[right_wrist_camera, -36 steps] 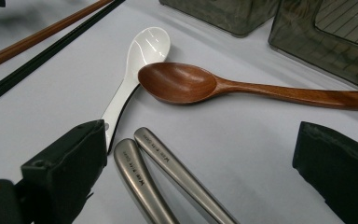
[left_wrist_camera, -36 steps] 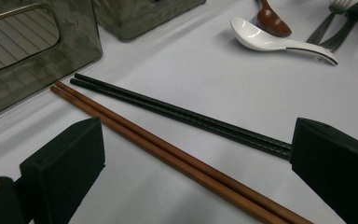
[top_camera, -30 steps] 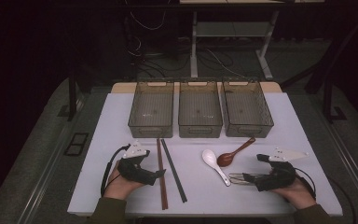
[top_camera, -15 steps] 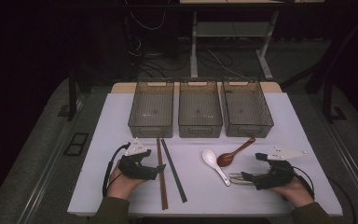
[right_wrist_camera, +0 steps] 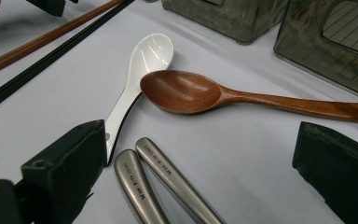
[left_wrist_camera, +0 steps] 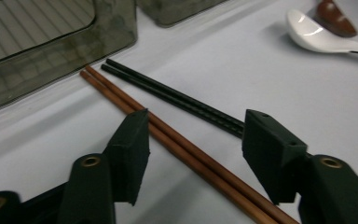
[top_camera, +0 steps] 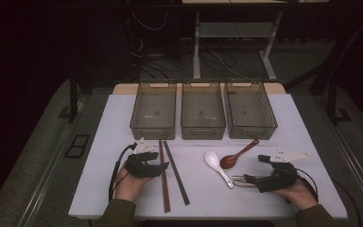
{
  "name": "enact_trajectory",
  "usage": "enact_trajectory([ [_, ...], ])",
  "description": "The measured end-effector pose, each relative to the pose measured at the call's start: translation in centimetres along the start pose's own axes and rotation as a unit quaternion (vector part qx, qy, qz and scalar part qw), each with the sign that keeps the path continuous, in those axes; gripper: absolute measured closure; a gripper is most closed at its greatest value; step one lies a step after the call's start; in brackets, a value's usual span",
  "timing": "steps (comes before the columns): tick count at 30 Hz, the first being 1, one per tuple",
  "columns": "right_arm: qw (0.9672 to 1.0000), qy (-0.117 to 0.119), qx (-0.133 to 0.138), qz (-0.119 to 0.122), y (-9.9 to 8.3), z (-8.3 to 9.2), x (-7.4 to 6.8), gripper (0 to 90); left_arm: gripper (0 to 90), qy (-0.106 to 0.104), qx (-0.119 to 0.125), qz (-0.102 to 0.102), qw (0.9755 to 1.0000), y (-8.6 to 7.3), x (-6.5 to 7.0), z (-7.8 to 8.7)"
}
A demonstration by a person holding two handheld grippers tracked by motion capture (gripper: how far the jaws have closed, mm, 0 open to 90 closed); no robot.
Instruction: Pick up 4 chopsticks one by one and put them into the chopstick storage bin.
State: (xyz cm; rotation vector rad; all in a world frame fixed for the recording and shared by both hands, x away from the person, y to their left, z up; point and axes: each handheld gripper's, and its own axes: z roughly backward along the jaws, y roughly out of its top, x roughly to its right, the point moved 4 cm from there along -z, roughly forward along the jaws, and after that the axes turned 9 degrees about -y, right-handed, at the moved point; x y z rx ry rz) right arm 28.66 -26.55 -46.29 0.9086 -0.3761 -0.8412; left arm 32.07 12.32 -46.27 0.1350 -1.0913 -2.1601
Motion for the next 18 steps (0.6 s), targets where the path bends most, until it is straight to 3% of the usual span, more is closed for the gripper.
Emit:
enact_trajectory([
  [3,1.0,0.002,0.001,0.005,0.1,-0.2,-0.1,3.0,45.5,0.014,-0.003,-0.001,0.9999,0.2,-0.4,-0.3],
  [18,1.0,0.0,-0.001,0.008,0.2,-0.4,-0.1,3.0,57.2,0.051,-0.005,0.035,0.9981,1.9,-3.0,-1.9],
])
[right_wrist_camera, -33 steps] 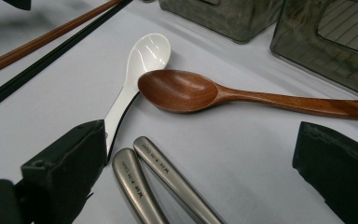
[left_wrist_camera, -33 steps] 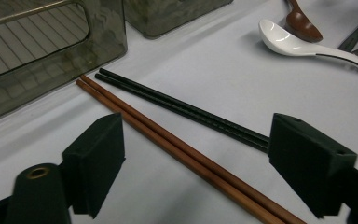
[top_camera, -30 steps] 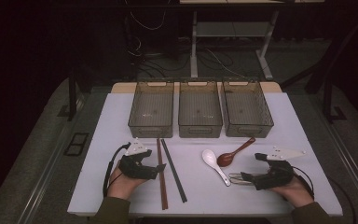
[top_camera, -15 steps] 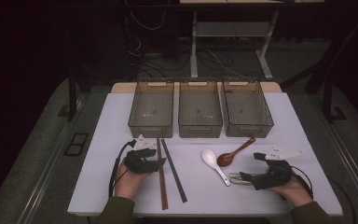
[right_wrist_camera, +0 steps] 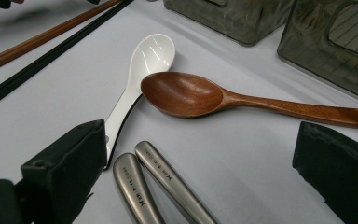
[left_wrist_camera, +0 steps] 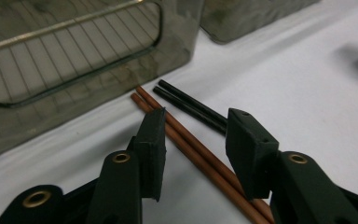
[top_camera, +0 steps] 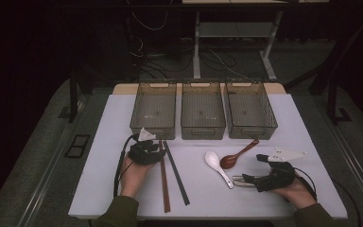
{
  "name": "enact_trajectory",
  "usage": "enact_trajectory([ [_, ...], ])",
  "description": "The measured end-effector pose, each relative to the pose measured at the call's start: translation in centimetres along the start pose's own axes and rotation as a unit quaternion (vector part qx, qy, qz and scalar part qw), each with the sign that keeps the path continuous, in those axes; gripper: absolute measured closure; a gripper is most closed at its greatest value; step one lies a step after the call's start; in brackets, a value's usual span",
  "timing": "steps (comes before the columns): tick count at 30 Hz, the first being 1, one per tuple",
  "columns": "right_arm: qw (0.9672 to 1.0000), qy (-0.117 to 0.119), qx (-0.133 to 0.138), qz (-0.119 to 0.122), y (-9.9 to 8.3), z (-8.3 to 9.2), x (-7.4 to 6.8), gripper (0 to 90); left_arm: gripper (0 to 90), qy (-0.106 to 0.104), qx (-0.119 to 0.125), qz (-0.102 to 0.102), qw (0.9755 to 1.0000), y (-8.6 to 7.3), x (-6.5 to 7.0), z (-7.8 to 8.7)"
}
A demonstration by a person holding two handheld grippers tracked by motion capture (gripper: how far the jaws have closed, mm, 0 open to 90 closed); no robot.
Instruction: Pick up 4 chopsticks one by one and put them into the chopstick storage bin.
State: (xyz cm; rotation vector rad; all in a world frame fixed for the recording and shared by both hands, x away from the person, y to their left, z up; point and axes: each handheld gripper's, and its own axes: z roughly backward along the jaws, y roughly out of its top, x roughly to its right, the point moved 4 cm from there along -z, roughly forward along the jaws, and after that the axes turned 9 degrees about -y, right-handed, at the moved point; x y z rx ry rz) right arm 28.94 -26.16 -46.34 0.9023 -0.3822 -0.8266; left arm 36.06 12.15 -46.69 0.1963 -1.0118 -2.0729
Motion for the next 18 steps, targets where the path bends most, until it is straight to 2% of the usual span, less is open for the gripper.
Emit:
enact_trajectory([
  [2,1.0,0.001,-0.001,0.0,-0.01,-0.01,0.01,3.0,58.6,0.006,-0.005,0.002,1.0,0.19,-0.19,-0.23],
  [3,1.0,0.001,0.0,0.0,0.0,0.0,0.01,3.0,59.0,0.003,-0.001,0.013,0.9999,0.39,-0.22,-0.43],
  [6,1.0,0.0,0.0,-0.001,0.0,0.04,0.01,3.0,60.2,0.01,-0.008,0.008,0.9999,0.54,-0.24,-0.58],
  [12,1.0,0.0,0.0,0.0,0.0,0.04,-0.03,3.0,62.6,0.025,-0.02,0.012,0.9994,0.51,-0.46,-0.92],
  [18,1.0,0.0,-0.001,0.001,-0.01,0.0,-0.01,3.0,65.0,0.019,-0.023,0.012,0.9995,0.43,-0.48,-1.09],
])
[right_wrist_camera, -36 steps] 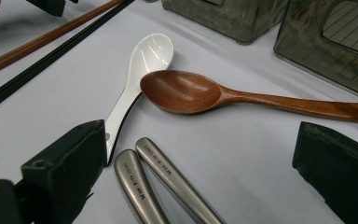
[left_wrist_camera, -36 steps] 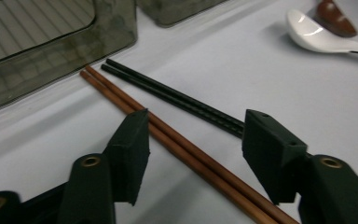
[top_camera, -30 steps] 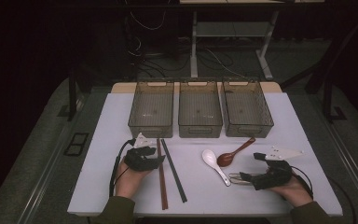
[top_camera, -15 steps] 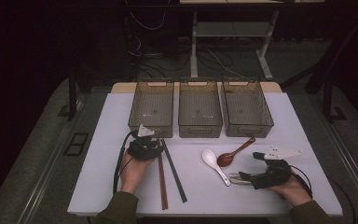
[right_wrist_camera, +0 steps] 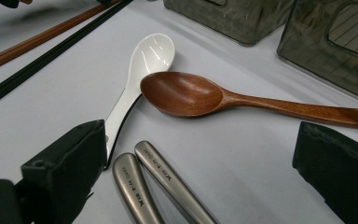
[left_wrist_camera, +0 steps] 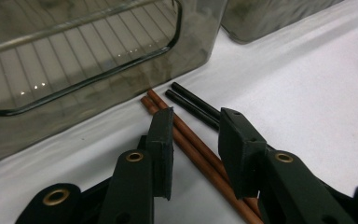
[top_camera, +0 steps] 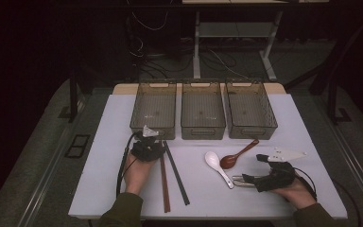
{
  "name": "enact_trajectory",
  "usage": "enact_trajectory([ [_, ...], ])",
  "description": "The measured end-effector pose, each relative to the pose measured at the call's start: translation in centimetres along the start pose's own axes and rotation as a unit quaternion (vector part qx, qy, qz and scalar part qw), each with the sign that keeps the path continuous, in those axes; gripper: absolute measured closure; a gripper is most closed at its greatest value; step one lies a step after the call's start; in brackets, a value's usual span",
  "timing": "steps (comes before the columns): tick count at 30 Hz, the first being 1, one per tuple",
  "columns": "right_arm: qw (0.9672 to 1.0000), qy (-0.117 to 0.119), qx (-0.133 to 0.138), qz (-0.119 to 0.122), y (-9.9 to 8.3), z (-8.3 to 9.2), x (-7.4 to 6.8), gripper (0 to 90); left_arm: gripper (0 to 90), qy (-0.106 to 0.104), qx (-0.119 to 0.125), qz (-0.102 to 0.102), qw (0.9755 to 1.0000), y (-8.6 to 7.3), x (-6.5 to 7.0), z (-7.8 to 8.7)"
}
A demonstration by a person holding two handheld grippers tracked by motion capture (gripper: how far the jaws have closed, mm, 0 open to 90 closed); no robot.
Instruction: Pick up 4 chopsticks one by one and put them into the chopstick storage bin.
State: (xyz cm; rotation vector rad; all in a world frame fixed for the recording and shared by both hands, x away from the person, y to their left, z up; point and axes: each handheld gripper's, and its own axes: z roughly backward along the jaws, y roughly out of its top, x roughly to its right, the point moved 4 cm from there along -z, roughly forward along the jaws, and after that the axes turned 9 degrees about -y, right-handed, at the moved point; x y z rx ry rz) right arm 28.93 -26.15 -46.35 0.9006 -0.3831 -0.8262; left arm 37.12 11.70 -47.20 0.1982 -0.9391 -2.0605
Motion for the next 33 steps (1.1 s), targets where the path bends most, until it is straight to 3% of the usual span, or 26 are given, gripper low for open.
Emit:
enact_trajectory([
  [10,1.0,0.001,0.001,0.001,0.01,0.01,0.0,3.0,67.1,0.011,-0.008,-0.01,0.9999,-0.05,0.09,-0.18],
  [33,1.0,0.002,0.0,0.001,0.0,0.04,-0.04,3.0,74.5,0.01,-0.026,-0.038,0.9989,0.06,-0.14,0.15],
])
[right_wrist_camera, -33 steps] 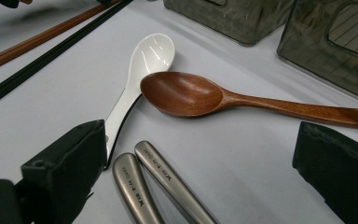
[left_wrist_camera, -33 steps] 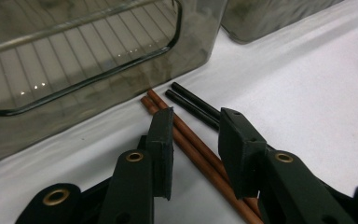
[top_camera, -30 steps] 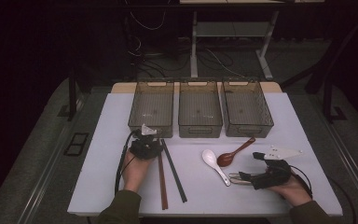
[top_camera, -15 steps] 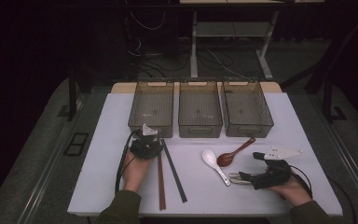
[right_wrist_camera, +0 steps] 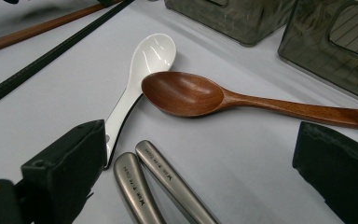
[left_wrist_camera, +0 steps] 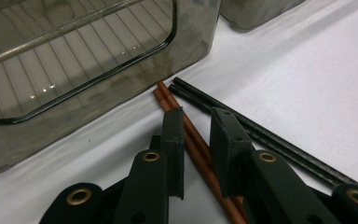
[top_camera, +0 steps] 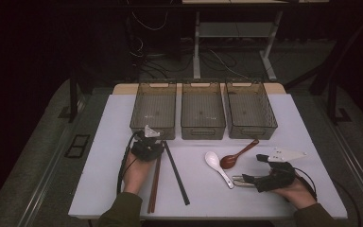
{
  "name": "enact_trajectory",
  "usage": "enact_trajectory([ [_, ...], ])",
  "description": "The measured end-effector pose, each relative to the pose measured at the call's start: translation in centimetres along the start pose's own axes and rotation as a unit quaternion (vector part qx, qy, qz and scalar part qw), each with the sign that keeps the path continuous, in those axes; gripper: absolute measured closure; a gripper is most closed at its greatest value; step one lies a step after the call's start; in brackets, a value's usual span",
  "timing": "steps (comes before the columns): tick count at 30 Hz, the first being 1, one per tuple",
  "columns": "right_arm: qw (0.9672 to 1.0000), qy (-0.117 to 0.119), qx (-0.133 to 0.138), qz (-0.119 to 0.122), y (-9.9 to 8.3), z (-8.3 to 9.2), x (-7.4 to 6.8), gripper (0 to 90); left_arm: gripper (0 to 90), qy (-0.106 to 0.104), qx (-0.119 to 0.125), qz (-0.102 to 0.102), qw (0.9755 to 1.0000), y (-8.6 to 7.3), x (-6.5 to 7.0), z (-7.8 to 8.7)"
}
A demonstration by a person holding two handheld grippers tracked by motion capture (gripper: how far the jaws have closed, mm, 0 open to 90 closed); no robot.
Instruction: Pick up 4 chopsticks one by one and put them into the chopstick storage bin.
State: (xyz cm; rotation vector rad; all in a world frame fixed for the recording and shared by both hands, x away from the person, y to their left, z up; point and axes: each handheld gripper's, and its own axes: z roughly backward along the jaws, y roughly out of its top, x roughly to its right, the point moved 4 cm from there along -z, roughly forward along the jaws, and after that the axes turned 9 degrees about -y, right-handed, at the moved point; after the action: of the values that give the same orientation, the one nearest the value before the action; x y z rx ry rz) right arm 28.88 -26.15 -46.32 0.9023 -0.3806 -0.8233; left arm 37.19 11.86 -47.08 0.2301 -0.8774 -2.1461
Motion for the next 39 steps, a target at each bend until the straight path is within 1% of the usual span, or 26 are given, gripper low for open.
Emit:
enact_trajectory([
  [3,1.0,0.0,0.0,0.0,0.0,0.0,0.0,3.0,75.2,0.001,-0.001,0.0,1.0,0.0,-0.1,0.1],
  [14,1.0,0.001,0.0,0.001,0.0,0.0,0.0,3.0,76.8,0.006,-0.009,-0.009,0.9999,-0.3,-0.7,0.5],
  [21,1.0,0.001,0.0,0.002,0.0,0.0,0.0,3.0,78.0,0.017,-0.014,-0.015,0.9997,-0.5,-1.2,0.7],
  [27,1.0,0.001,0.0,0.002,0.0,0.0,0.0,3.0,78.3,0.02,-0.013,-0.012,0.9996,-0.7,-1.7,1.0],
  [28,1.0,0.002,0.0,0.001,0.0,0.0,0.0,3.0,78.3,0.02,-0.017,-0.014,0.9995,-0.8,-1.9,1.1],
  [33,1.0,0.002,0.001,0.001,0.0,0.0,0.0,3.0,78.3,0.02,-0.018,-0.016,0.9995,-1.2,-2.6,1.6],
  [38,1.0,0.002,0.0,0.002,0.0,0.0,0.0,3.0,78.0,0.019,-0.016,-0.013,0.9996,-1.3,-2.8,1.7],
  [39,1.0,0.002,0.0,0.002,0.0,0.0,0.0,3.0,75.9,0.021,-0.016,-0.013,0.9996,-1.3,-2.8,1.7],
])
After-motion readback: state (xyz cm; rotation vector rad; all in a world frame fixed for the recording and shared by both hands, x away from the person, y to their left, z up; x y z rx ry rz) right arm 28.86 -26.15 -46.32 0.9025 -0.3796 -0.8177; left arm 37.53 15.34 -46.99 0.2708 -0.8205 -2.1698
